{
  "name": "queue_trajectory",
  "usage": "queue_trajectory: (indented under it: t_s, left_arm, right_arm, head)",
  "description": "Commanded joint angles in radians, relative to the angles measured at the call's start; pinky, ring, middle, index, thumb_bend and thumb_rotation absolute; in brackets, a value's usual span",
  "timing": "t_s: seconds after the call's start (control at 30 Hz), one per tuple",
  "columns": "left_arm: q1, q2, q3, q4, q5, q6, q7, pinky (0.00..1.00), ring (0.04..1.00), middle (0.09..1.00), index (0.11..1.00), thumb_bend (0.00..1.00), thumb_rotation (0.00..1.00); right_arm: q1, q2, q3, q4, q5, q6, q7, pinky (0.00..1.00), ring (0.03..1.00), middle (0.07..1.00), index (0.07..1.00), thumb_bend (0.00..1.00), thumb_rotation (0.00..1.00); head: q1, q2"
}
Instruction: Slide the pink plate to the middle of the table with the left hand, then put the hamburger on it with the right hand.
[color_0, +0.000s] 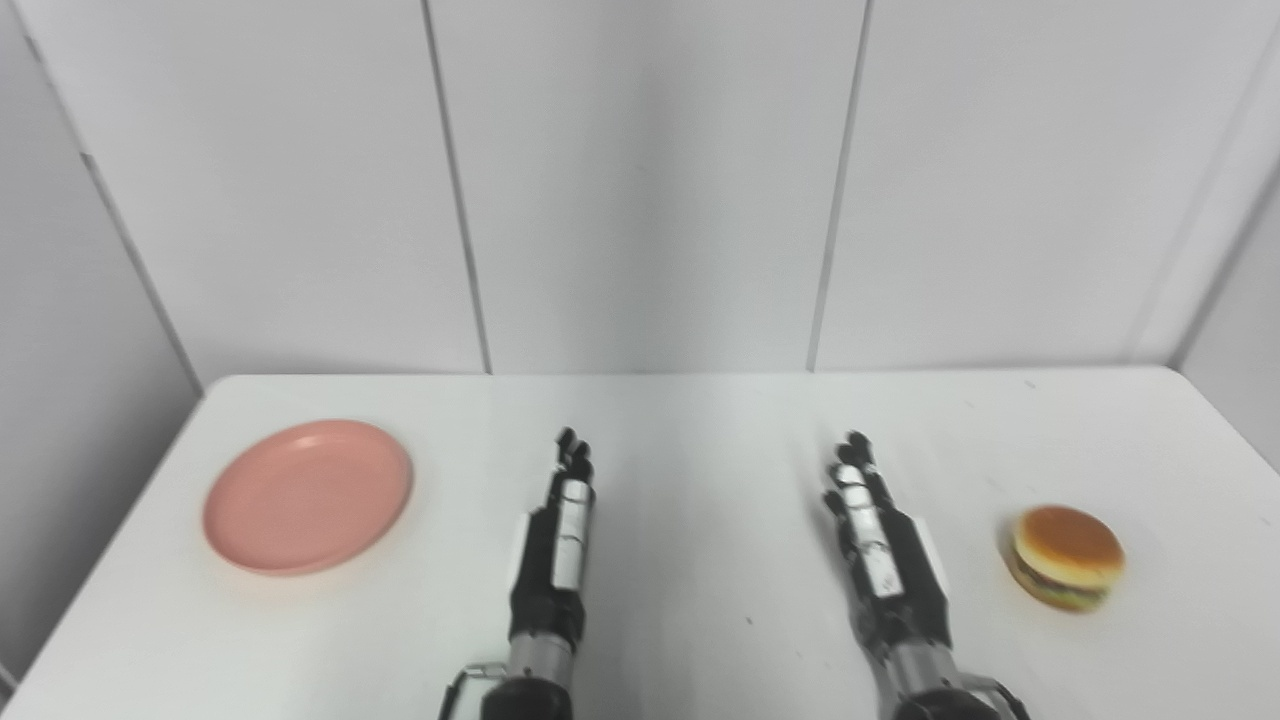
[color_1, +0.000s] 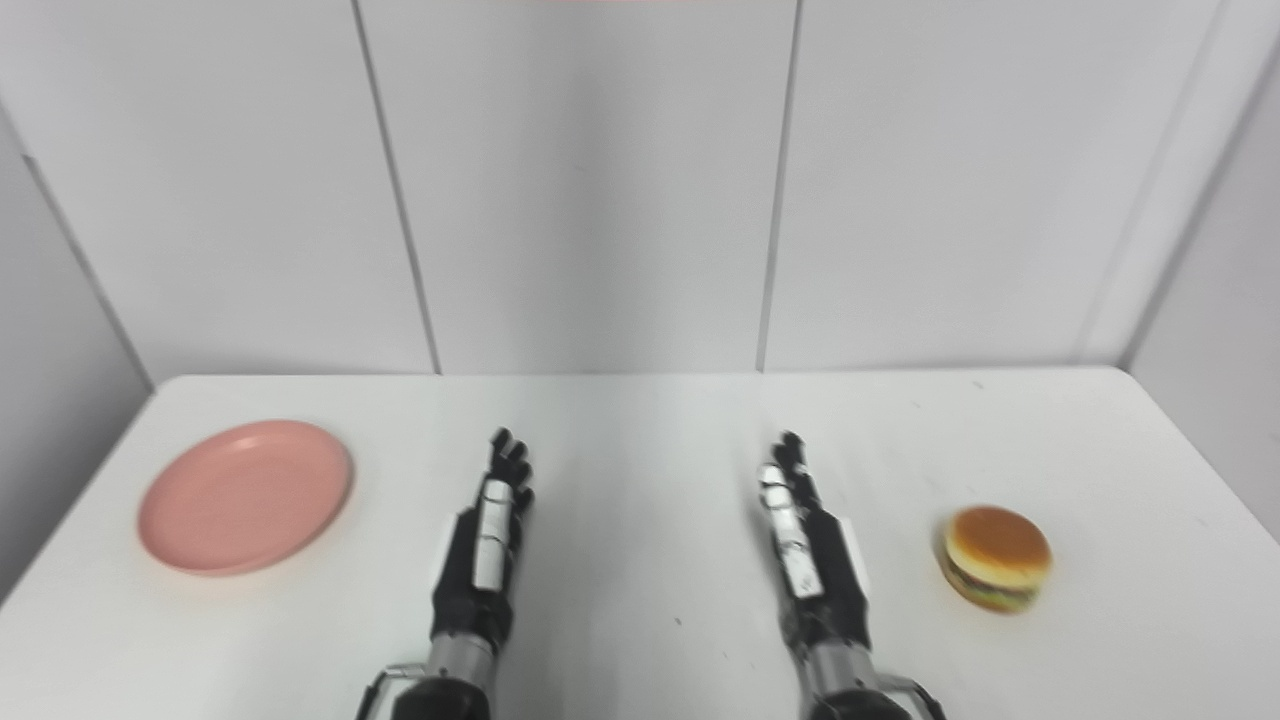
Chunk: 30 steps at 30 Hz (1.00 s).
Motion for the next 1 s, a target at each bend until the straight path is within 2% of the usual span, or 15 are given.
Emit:
queue_trajectory:
  t_s: [0.0,0.17,0.23,0.3,0.37,0.5,0.57,0.77,0.87,0.97]
  left_arm:
    - [0.016,0.017,0.016,0.004,-0.009,-0.023,-0.001,1.00,1.000,1.000,0.994,0.65,1.00]
    - [-0.022,0.061,0.082,-0.097,-0.040,0.007,0.011,1.00,1.000,0.996,0.980,0.72,1.00]
    - [-0.035,0.080,0.113,-0.132,-0.067,0.025,0.003,1.00,1.000,0.999,0.981,0.73,1.00]
    - [-0.048,0.103,0.139,-0.171,-0.067,0.080,0.014,1.00,1.000,0.994,0.978,0.74,1.00]
    - [-0.065,0.126,0.163,-0.184,-0.060,0.095,0.029,1.00,0.996,0.978,0.972,0.73,1.00]
    - [-0.108,0.174,0.217,-0.163,-0.031,0.087,0.093,0.99,0.944,0.920,0.919,0.76,1.00]
    - [-0.127,0.202,0.239,-0.147,-0.023,0.075,0.118,0.93,0.900,0.877,0.870,0.76,1.00]
    - [-0.165,0.285,0.299,-0.088,-0.010,0.055,0.173,0.97,0.875,0.847,0.840,0.77,1.00]
    - [-0.176,0.333,0.331,-0.046,-0.023,0.021,0.184,0.90,0.831,0.818,0.808,0.75,1.00]
    - [-0.187,0.375,0.357,-0.006,-0.039,0.003,0.184,0.89,0.804,0.795,0.786,0.77,1.00]
  right_arm:
    - [0.006,-0.008,-0.012,-0.006,-0.009,-0.058,0.000,1.00,0.995,0.994,0.999,0.55,0.84]
    - [0.024,0.002,-0.008,-0.101,-0.025,0.029,-0.033,1.00,0.990,0.987,0.991,0.48,0.85]
    - [0.027,-0.005,0.000,-0.118,-0.031,0.042,-0.029,1.00,0.991,0.993,0.997,0.51,0.86]
    - [0.030,-0.011,0.000,-0.129,-0.027,0.059,-0.023,1.00,0.993,0.994,0.997,0.52,0.86]
    - [0.034,-0.012,0.001,-0.143,-0.027,0.070,-0.024,1.00,0.994,0.993,0.994,0.52,0.86]
    - [0.039,-0.005,0.004,-0.164,-0.032,0.066,-0.029,1.00,0.990,0.994,0.997,0.50,0.85]
    - [0.042,-0.008,0.010,-0.171,-0.041,0.065,-0.027,1.00,0.990,0.992,0.990,0.50,0.86]
    - [0.043,-0.032,0.028,-0.156,-0.074,0.021,-0.009,1.00,0.989,0.997,1.000,0.47,0.99]
    - [0.045,-0.024,0.025,-0.170,-0.057,0.026,-0.008,1.00,0.998,1.000,1.000,0.43,0.97]
    - [0.051,-0.032,0.034,-0.191,-0.074,0.038,-0.007,1.00,0.997,1.000,1.000,0.42,0.99]
  head:
    - [0.001,0.001]
    - [0.055,-0.018]
    - [0.064,-0.022]
    - [0.077,-0.027]
    - [0.086,-0.029]
    - [0.105,-0.032]
    - [0.109,-0.032]
    - [0.125,-0.029]
    - [0.132,-0.027]
    - [0.137,-0.022]
